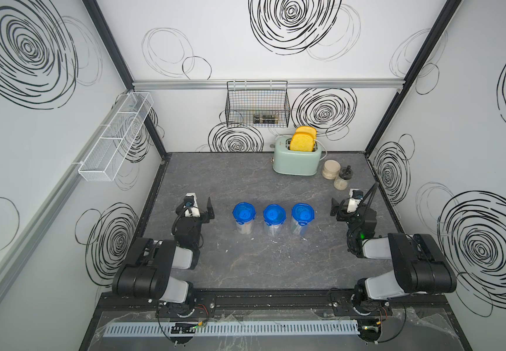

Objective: Take out toiletry kits
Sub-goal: Move the container to the center of the board.

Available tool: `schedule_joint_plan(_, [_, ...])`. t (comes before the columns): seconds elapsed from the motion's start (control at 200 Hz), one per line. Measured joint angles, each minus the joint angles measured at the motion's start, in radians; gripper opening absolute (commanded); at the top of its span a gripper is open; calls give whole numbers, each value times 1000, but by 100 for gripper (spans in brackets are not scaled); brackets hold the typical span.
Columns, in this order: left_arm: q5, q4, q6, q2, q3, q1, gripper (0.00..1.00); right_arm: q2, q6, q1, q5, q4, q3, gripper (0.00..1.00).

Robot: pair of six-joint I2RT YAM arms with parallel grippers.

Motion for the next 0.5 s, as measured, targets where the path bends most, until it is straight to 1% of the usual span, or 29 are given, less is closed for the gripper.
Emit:
schedule_joint_plan(0.08, [-55,-16,4,-76,-24,-33,96,-11,-6,10,6,-60,29,98])
schedule_joint_plan(0.175, [-114,-53,21,-177,-23,-74,96,-58,-10,29,28,-145,86,98])
schedule_joint_plan(0.265, [-176,-100,26,-277,-21,-117,96,-142,-11,39,44,-201,113,98])
schedule_joint_plan(0.345, [-208,-146,15,-370,-19,-142,96,-238,-7,40,59,-245,115,98])
schedule_joint_plan(0.43, [-238,-253,-37,-474,19,-160,96,-341,7,34,58,-296,123,98])
schedule_joint_plan(0.5, [-233,-386,-88,-539,100,-166,96,-402,43,25,43,-353,151,98])
